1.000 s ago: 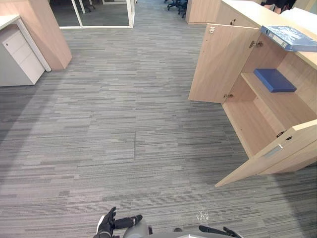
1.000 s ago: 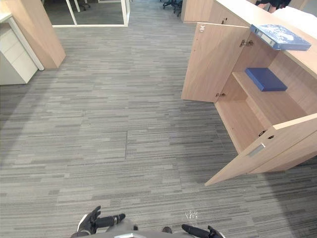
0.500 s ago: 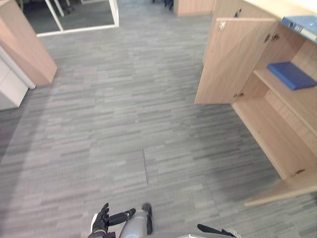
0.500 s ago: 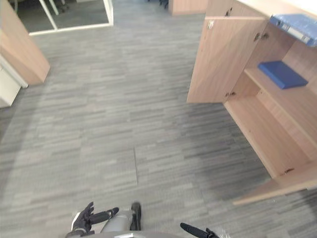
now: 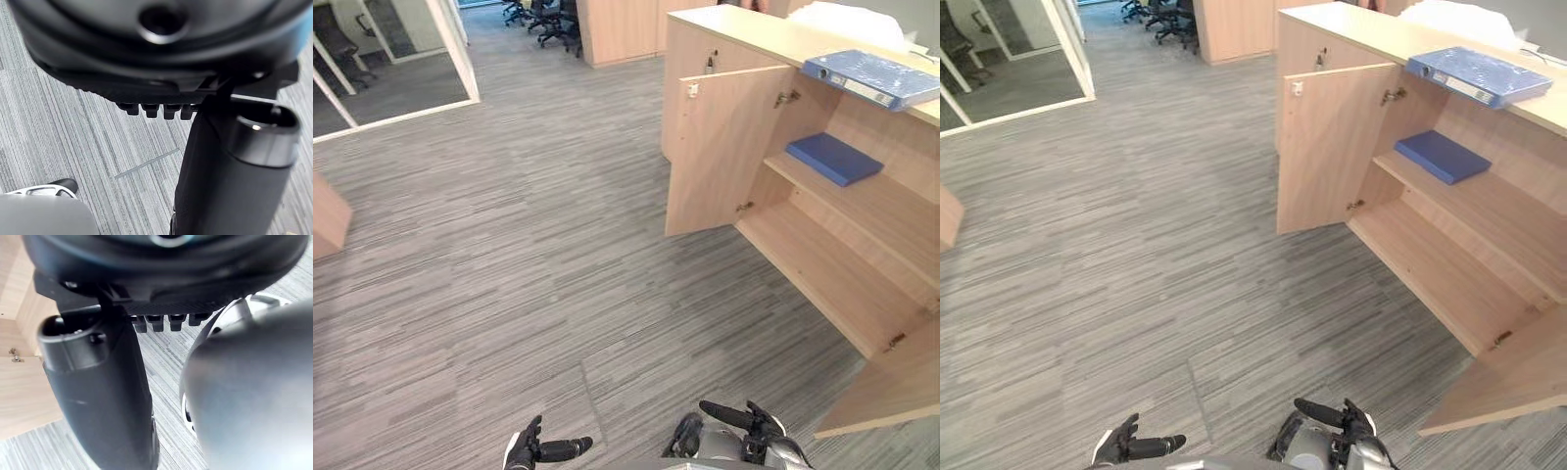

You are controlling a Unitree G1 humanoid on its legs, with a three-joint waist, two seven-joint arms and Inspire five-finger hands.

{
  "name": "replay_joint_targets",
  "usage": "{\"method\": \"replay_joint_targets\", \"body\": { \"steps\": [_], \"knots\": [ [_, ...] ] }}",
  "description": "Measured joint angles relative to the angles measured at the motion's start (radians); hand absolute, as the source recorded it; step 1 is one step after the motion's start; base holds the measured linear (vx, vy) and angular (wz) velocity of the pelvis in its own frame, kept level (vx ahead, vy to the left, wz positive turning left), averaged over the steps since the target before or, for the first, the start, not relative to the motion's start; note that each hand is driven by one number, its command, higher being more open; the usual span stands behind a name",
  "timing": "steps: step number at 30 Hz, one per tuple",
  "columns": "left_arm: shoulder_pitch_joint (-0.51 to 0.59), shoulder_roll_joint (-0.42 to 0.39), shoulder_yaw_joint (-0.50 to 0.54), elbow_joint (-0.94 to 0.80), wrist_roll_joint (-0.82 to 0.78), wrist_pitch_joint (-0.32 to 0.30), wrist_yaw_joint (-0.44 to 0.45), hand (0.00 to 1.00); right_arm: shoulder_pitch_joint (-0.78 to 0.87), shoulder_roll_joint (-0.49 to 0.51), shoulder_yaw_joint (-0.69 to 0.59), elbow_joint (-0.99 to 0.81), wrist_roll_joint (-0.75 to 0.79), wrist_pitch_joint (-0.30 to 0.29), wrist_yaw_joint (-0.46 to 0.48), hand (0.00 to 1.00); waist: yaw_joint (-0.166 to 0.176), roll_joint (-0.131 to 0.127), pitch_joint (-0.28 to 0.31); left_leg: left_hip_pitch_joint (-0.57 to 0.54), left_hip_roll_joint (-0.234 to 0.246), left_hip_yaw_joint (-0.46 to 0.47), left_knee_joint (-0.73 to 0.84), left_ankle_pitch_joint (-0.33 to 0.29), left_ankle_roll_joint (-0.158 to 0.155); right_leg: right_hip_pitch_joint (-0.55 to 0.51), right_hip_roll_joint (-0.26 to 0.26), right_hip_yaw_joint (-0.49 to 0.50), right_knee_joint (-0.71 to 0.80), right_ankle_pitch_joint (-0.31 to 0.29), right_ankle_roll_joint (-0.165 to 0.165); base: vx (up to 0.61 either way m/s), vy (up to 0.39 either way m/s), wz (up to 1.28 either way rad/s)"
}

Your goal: Walk over to the cabinet, pick up the folder, carry it to the office cabinet, place the folder inside the office cabinet, then close the office cabinet door

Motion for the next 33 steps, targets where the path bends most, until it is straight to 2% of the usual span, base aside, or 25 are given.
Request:
{"method": "replay_joint_targets", "body": {
  "steps": [3, 4, 5, 6, 7, 9, 10, 12, 15, 17, 18, 19, 20, 21, 23, 24, 25, 26, 27, 28, 29, 30, 31, 32, 33],
  "knots": [
    [-0.007, -0.018, 0.054, 0.023, 0.003, 0.005, 0.008, 1.00, 0.000, 0.009, 0.009, 0.004, 0.027, -0.008, 0.005, 1.00, -0.012, 0.008, 0.003, -0.024, 0.084, 0.019, 0.127, -0.039, -0.065, 0.018, 0.086, 0.021, -0.006, -0.072, -0.002, 0.40, -0.319, -0.49],
    [-0.010, -0.023, 0.082, 0.022, 0.013, 0.004, 0.029, 1.00, 0.007, 0.017, -0.015, 0.009, 0.042, -0.009, 0.004, 1.00, -0.019, 0.004, 0.003, -0.066, 0.133, 0.012, 0.282, -0.059, -0.083, 0.050, 0.115, 0.027, -0.022, -0.095, -0.001, 0.31, -0.311, -0.23],
    [-0.010, -0.027, 0.095, 0.020, 0.013, 0.004, 0.041, 1.00, 0.012, 0.024, -0.016, 0.013, 0.053, -0.010, 0.003, 1.00, -0.023, 0.003, 0.003, -0.096, 0.165, 0.009, 0.385, -0.061, -0.082, 0.075, 0.137, 0.035, -0.043, -0.099, -0.003, 0.36, -0.376, -0.43],
    [-0.002, -0.049, 0.145, 0.006, 0.012, 0.004, 0.059, 1.00, 0.023, 0.022, -0.016, 0.012, 0.072, -0.013, 0.003, 1.00, -0.026, 0.017, 0.005, -0.161, 0.245, -0.001, 0.626, -0.030, -0.043, 0.134, 0.197, 0.055, -0.100, -0.100, -0.006, 0.34, -0.303, -0.81],
    [0.018, -0.080, 0.205, -0.014, -0.007, 0.002, 0.073, 1.00, 0.032, 0.014, -0.014, 0.008, 0.073, -0.018, 0.002, 1.00, -0.023, 0.041, 0.003, -0.225, 0.329, -0.016, 0.854, 0.056, 0.026, 0.188, 0.265, 0.102, -0.151, -0.102, -0.015, 0.34, -0.246, -1.07],
    [0.044, -0.102, 0.227, -0.028, -0.047, 0.001, 0.085, 1.00, 0.038, 0.001, -0.007, 0.018, 0.074, -0.018, 0.003, 1.00, -0.002, 0.064, 0.001, -0.311, 0.401, -0.042, 1.123, 0.048, 0.036, 0.253, 0.339, 0.198, -0.192, -0.114, -0.032, 0.38, -0.050, -1.47],
    [0.050, -0.102, 0.234, -0.033, -0.062, 0.001, 0.086, 1.00, 0.037, 0.001, -0.005, 0.027, 0.074, -0.015, 0.004, 1.00, 0.005, 0.057, 0.003, -0.354, 0.400, -0.068, 1.194, 0.032, 0.033, 0.286, 0.354, 0.241, -0.212, -0.118, -0.032, 0.49, 0.010, -1.61],
    [0.056, -0.100, 0.246, -0.072, -0.098, -0.005, 0.088, 1.00, 0.034, -0.001, 0.004, 0.047, 0.073, -0.011, 0.005, 1.00, 0.019, 0.023, 0.012, -0.440, 0.362, -0.096, 1.210, -0.006, 0.024, 0.341, 0.357, 0.323, -0.250, -0.117, -0.033, 0.41, -0.008, -1.20],
    [0.060, -0.100, 0.245, -0.127, -0.104, -0.022, 0.091, 1.00, 0.007, -0.021, 0.047, 0.086, 0.073, 0.004, 0.004, 1.00, 0.031, 0.002, 0.030, -0.550, 0.269, -0.177, 0.988, -0.055, -0.017, 0.425, 0.351, 0.440, -0.295, -0.107, -0.025, 0.38, 0.041, -1.19],
    [0.052, -0.105, 0.247, -0.141, -0.103, -0.022, 0.097, 1.00, 0.003, -0.019, 0.089, 0.085, 0.077, 0.001, 0.006, 1.00, 0.044, -0.010, 0.040, -0.575, 0.139, -0.391, 0.601, -0.051, -0.055, 0.461, 0.329, 0.529, -0.315, -0.118, -0.005, 0.36, 0.135, -1.30],
    [0.049, -0.106, 0.249, -0.141, -0.104, -0.022, 0.098, 1.00, 0.003, -0.018, 0.099, 0.084, 0.090, -0.001, 0.008, 1.00, 0.047, -0.012, 0.041, -0.579, 0.112, -0.459, 0.506, -0.038, -0.067, 0.471, 0.325, 0.548, -0.325, -0.121, 0.001, 0.46, 0.227, -1.17],
    [0.043, -0.107, 0.265, -0.140, -0.108, -0.022, 0.099, 1.00, 0.008, -0.012, 0.108, 0.084, 0.125, -0.002, 0.012, 1.00, 0.048, -0.011, 0.043, -0.591, 0.084, -0.567, 0.364, 0.000, -0.068, 0.492, 0.318, 0.578, -0.350, -0.128, 0.013, 0.50, 0.266, -0.92],
    [0.040, -0.117, 0.277, -0.134, -0.119, -0.022, 0.104, 1.00, 0.013, -0.007, 0.100, 0.083, 0.166, -0.002, 0.016, 1.00, 0.048, -0.008, 0.043, -0.598, 0.073, -0.618, 0.279, 0.040, -0.062, 0.513, 0.312, 0.604, -0.359, -0.140, 0.035, 0.53, 0.287, -0.83],
    [0.038, -0.120, 0.283, -0.127, -0.130, -0.022, 0.106, 1.00, 0.019, -0.006, 0.094, 0.083, 0.190, -0.004, 0.018, 1.00, 0.049, -0.005, 0.043, -0.599, 0.073, -0.622, 0.261, 0.062, -0.057, 0.527, 0.308, 0.614, -0.359, -0.150, 0.052, 0.50, 0.286, -0.80],
    [0.047, -0.131, 0.287, -0.100, -0.152, -0.022, 0.108, 1.00, 0.050, -0.004, 0.059, 0.081, 0.216, -0.011, 0.022, 1.00, 0.066, 0.020, 0.015, -0.599, 0.075, -0.588, 0.315, 0.229, -0.070, 0.567, 0.278, 0.666, -0.333, -0.191, 0.122, 0.57, 0.355, -0.87],
    [0.050, -0.128, 0.289, -0.089, -0.166, -0.021, 0.105, 1.00, 0.058, 0.008, 0.041, 0.082, 0.229, -0.013, 0.022, 1.00, 0.071, 0.004, 0.004, -0.609, 0.061, -0.551, 0.362, 0.211, -0.077, 0.554, 0.243, 0.679, -0.286, -0.211, 0.149, 0.56, 0.381, -0.89],
    [0.048, -0.124, 0.289, -0.087, -0.167, -0.022, 0.109, 1.00, 0.060, 0.013, 0.008, 0.083, 0.228, -0.011, 0.029, 1.00, 0.076, -0.008, -0.015, -0.597, 0.046, -0.506, 0.380, 0.168, -0.043, 0.481, 0.199, 0.681, -0.146, -0.223, 0.169, 0.48, 0.367, -0.89],
    [0.048, -0.117, 0.289, -0.087, -0.168, -0.022, 0.107, 1.00, 0.059, 0.023, -0.035, 0.083, 0.228, -0.008, 0.037, 1.00, 0.076, -0.022, -0.013, -0.554, 0.019, -0.452, 0.373, 0.140, -0.010, 0.389, 0.136, 0.662, 0.074, -0.229, 0.158, 0.45, 0.363, -0.84],
    [0.050, -0.111, 0.288, -0.088, -0.171, -0.022, 0.107, 1.00, 0.059, 0.029, -0.054, 0.083, 0.229, -0.007, 0.038, 1.00, 0.076, -0.035, -0.011, -0.524, -0.004, -0.422, 0.365, 0.128, 0.008, 0.341, 0.089, 0.644, 0.201, -0.217, 0.132, 0.48, 0.454, -0.81],
    [0.056, -0.098, 0.280, -0.090, -0.172, -0.021, 0.106, 1.00, 0.060, 0.029, -0.067, 0.082, 0.228, -0.004, 0.037, 1.00, 0.074, -0.057, -0.006, -0.455, -0.049, -0.364, 0.338, 0.106, 0.043, 0.263, -0.027, 0.572, 0.420, -0.155, -0.001, 0.39, 0.388, -0.60],
    [0.061, -0.095, 0.275, -0.093, -0.173, -0.022, 0.106, 1.00, 0.062, 0.021, -0.067, 0.080, 0.227, -0.005, 0.038, 1.00, 0.069, -0.061, -0.010, -0.430, -0.067, -0.345, 0.328, 0.094, 0.062, 0.243, -0.086, 0.518, 0.495, -0.129, -0.062, 0.37, 0.374, -0.58],
    [0.060, -0.094, 0.262, -0.103, -0.173, -0.021, 0.103, 1.00, 0.065, 0.001, -0.065, 0.082, 0.222, -0.010, 0.023, 1.00, 0.051, -0.055, -0.015, -0.389, -0.084, -0.319, 0.314, 0.072, 0.089, 0.226, -0.165, 0.404, 0.555, -0.125, -0.082, 0.24, 0.258, -0.52],
    [0.052, -0.094, 0.249, -0.111, -0.173, -0.022, 0.099, 1.00, 0.064, -0.011, -0.068, 0.082, 0.223, -0.007, 0.024, 1.00, 0.051, -0.034, -0.015, -0.345, -0.075, -0.305, 0.276, 0.066, 0.096, 0.209, -0.180, 0.317, 0.537, -0.140, -0.041, 0.27, 0.249, -0.53],
    [0.051, -0.092, 0.239, -0.114, -0.172, -0.023, 0.096, 1.00, 0.063, -0.012, -0.069, 0.081, 0.223, -0.007, 0.026, 1.00, 0.051, -0.024, -0.013, -0.319, -0.066, -0.297, 0.252, 0.067, 0.097, 0.203, -0.170, 0.287, 0.515, -0.155, -0.007, 0.28, 0.239, -0.80],
    [0.053, -0.093, 0.221, -0.115, -0.172, -0.021, 0.084, 1.00, 0.064, -0.005, -0.068, 0.081, 0.224, -0.011, 0.028, 1.00, 0.049, -0.008, -0.008, -0.265, -0.039, -0.272, 0.204, 0.065, 0.097, 0.180, -0.119, 0.258, 0.439, -0.199, 0.083, 0.21, 0.144, -0.69]
  ]
}}
